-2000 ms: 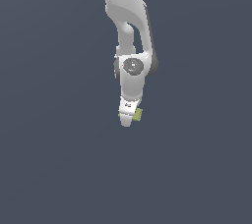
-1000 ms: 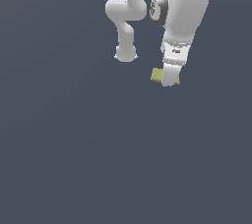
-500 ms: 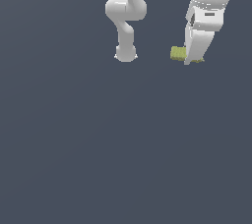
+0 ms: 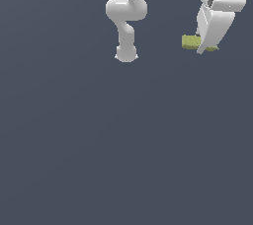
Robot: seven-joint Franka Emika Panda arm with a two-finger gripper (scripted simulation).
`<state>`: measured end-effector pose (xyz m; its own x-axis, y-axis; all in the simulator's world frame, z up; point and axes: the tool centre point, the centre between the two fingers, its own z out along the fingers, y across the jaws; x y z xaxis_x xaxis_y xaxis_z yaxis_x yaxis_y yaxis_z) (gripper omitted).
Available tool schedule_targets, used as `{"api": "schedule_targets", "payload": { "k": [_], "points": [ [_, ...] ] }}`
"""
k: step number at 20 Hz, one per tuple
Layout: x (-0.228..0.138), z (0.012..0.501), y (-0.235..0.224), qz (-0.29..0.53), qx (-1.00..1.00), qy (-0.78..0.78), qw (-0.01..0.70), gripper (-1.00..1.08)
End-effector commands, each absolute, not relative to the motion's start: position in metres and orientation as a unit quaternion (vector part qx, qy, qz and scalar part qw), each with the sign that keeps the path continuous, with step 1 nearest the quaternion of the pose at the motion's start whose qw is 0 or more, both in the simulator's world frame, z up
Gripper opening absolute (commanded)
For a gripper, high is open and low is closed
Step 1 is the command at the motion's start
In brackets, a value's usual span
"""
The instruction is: Pick up the object and move it to a goal position.
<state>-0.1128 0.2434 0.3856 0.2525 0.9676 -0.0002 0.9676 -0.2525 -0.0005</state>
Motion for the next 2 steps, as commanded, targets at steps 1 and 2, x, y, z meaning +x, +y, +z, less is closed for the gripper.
{"api": "schedule_targets", "payload": {
  "k": [1,2],
  "points": [
    [-0.1126,0.3889,0.2454,0.000,-0.792,-0.611,0.000,-1.00],
    [-0.1126,0.3892,0.2453,0.000,-0.792,-0.611,0.000,-1.00]
  ]
}}
